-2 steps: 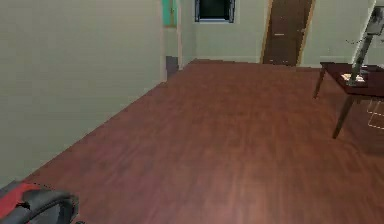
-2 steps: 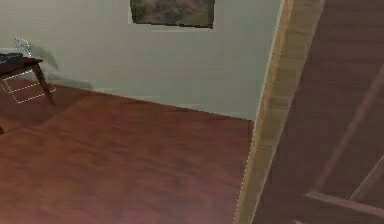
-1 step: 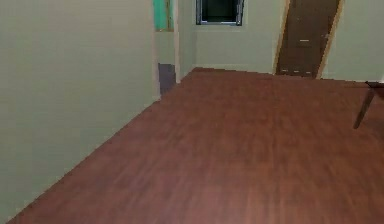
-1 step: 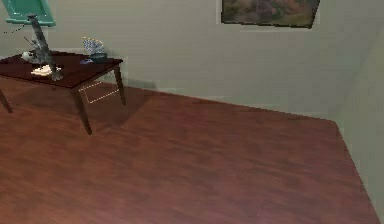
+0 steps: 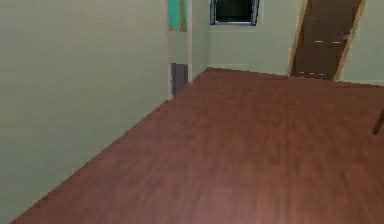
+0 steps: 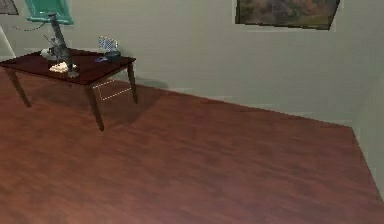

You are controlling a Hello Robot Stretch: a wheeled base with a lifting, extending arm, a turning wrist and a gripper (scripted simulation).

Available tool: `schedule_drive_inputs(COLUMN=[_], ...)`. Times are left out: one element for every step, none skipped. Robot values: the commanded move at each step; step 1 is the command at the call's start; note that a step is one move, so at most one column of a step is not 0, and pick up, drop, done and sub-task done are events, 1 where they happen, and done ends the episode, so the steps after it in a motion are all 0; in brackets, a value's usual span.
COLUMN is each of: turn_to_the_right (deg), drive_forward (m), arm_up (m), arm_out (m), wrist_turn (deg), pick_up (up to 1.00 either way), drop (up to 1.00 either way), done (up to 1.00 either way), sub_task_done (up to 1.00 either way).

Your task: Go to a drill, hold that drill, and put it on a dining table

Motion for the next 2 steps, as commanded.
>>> schedule_drive_inputs(turn_to_the_right=[0.0,0.0], drive_forward=[1.0,1.0], arm_up=[0.0,0.0], arm_out=[0.0,0.0], wrist_turn=[0.0,0.0], pick_up=[0.0,0.0], drop=[0.0,0.0], done=[0.0,0.0], sub_task_done=[0.0,0.0])
